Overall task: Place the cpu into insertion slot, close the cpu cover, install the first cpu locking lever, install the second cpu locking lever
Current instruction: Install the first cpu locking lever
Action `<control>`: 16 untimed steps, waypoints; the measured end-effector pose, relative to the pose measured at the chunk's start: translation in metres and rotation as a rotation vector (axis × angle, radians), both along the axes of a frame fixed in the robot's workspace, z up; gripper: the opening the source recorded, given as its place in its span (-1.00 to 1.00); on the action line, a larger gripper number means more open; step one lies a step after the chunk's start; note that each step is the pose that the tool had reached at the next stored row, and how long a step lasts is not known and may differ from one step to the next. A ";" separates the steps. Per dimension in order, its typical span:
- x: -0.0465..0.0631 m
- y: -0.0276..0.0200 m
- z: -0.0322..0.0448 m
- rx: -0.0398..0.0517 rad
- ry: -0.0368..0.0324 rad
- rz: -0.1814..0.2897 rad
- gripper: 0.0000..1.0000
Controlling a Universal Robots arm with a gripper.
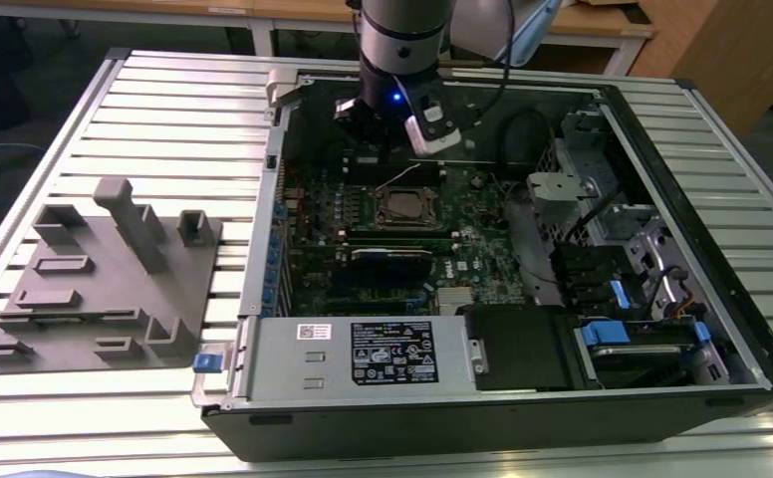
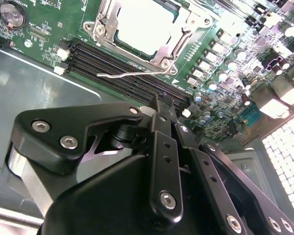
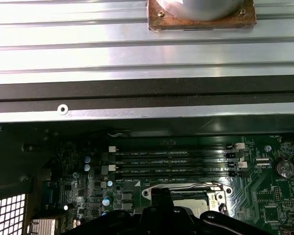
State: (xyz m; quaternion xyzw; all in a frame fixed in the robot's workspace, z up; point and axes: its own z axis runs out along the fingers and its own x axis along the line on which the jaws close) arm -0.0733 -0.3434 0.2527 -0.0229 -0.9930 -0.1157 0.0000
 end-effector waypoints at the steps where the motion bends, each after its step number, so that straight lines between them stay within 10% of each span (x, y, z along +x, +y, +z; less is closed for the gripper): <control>1: 0.001 0.0000 -0.0001 0.0000 0.0000 0.000 -0.79; 16: 0.005 0.0000 -0.0026 -0.0001 0.0000 0.000 -0.79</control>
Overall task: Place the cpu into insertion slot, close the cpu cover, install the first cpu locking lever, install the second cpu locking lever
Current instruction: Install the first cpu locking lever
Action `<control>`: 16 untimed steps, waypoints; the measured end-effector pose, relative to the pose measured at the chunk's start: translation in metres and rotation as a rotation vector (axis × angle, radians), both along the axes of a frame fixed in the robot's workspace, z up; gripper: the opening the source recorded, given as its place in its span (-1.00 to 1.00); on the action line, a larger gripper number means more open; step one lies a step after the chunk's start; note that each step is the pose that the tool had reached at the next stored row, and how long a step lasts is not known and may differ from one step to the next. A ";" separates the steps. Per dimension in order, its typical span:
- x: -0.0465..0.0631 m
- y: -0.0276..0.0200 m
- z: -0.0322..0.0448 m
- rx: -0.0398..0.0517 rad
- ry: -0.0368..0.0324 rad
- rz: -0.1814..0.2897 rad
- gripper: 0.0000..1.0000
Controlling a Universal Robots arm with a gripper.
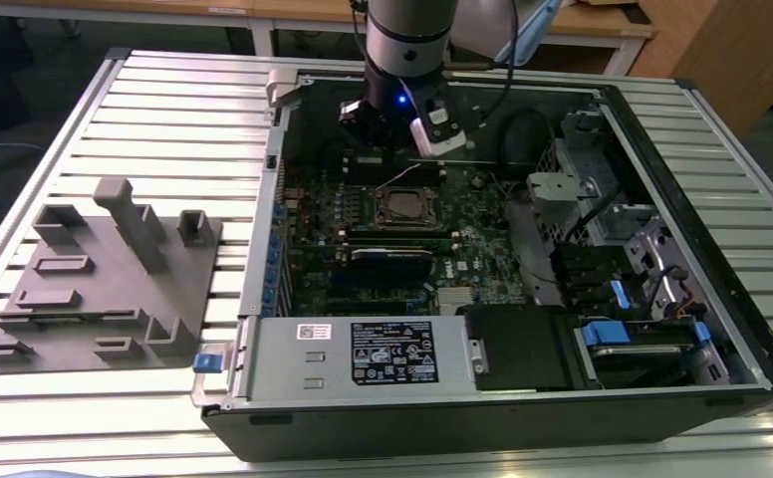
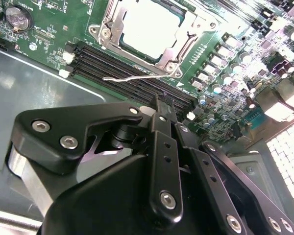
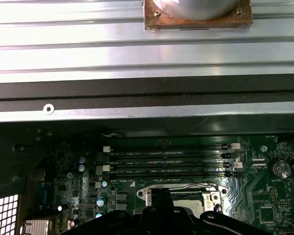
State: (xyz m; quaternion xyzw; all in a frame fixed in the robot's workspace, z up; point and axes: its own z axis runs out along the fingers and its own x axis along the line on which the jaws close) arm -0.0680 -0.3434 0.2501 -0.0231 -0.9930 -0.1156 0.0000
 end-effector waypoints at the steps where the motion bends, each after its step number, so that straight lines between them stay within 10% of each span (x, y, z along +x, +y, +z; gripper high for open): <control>1: 0.000 0.0000 -0.0004 0.0000 0.0000 0.000 -0.79; 16: 0.003 0.0000 -0.0089 0.0001 0.0000 0.000 -0.79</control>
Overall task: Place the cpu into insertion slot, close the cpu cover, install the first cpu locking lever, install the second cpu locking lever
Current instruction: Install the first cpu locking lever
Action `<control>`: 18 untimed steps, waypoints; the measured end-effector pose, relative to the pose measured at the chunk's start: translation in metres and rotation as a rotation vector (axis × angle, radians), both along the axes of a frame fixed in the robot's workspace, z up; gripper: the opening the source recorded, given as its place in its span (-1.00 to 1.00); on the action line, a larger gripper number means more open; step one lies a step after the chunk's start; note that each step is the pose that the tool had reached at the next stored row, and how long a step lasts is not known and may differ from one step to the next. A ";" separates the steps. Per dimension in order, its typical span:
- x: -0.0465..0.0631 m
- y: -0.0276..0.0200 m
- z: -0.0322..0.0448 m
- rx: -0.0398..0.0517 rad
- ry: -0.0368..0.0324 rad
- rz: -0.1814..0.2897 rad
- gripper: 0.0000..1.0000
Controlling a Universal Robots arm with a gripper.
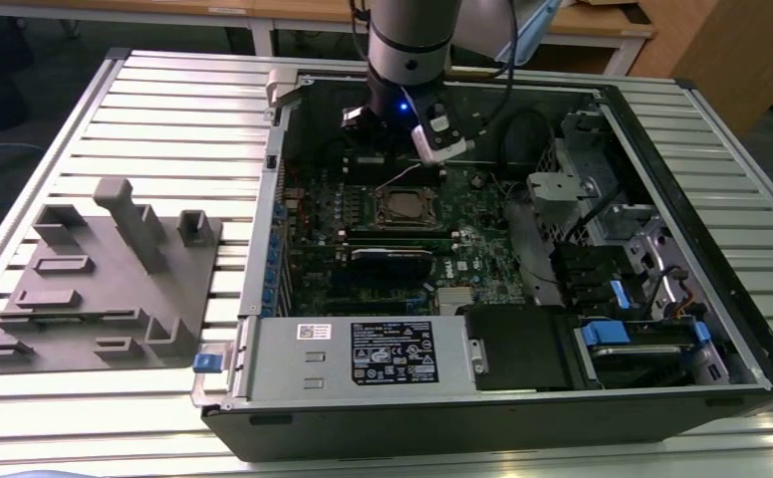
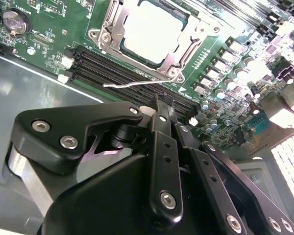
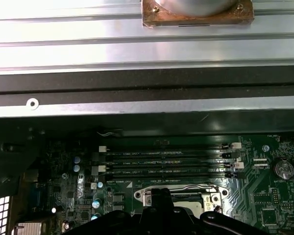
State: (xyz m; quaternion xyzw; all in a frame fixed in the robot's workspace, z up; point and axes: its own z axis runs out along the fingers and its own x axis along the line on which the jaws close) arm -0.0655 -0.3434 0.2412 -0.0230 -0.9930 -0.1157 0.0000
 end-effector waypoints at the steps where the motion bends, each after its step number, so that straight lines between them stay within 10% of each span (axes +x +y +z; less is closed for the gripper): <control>1: 0.000 0.0000 -0.0004 -0.0001 0.0001 0.000 -0.79; 18: 0.011 0.0053 -0.0037 0.0000 0.0003 0.000 -0.79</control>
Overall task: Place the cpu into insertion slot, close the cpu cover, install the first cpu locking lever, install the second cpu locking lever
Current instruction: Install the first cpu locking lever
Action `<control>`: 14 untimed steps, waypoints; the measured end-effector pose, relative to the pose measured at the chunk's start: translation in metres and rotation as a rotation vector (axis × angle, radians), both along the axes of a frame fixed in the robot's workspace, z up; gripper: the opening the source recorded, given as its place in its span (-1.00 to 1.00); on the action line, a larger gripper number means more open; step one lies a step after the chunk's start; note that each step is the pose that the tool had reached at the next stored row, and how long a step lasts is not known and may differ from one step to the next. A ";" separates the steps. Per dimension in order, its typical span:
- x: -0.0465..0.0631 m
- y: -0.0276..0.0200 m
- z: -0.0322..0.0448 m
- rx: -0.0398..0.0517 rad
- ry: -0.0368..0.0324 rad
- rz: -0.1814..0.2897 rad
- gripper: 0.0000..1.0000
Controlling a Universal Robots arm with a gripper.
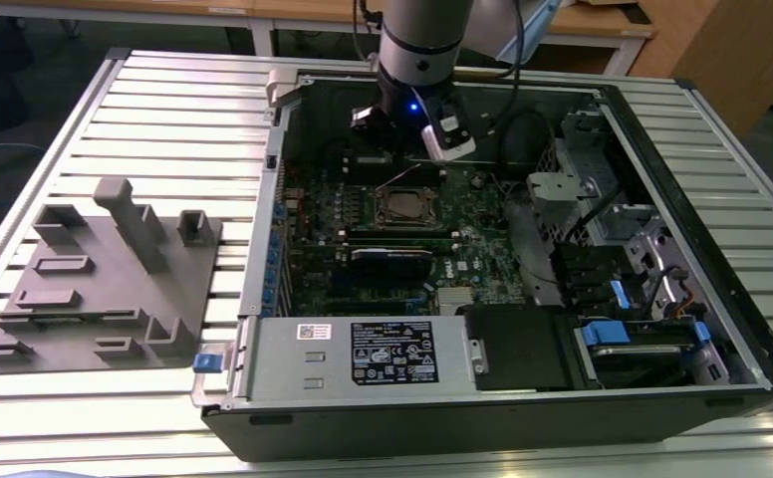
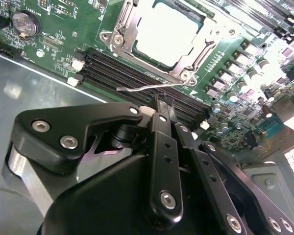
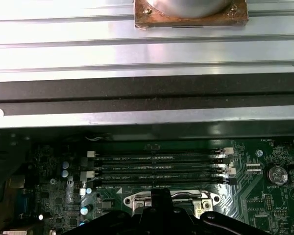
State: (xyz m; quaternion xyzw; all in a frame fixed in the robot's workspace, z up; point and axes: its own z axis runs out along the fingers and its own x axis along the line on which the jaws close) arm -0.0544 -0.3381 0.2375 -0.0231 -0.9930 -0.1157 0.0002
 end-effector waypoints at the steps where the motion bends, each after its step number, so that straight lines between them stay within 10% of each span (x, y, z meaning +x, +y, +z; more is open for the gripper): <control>1: 0.000 0.0000 -0.0009 0.0000 0.0000 0.000 -0.79; 14: 0.000 0.0001 -0.0039 0.0003 -0.0001 0.000 -0.79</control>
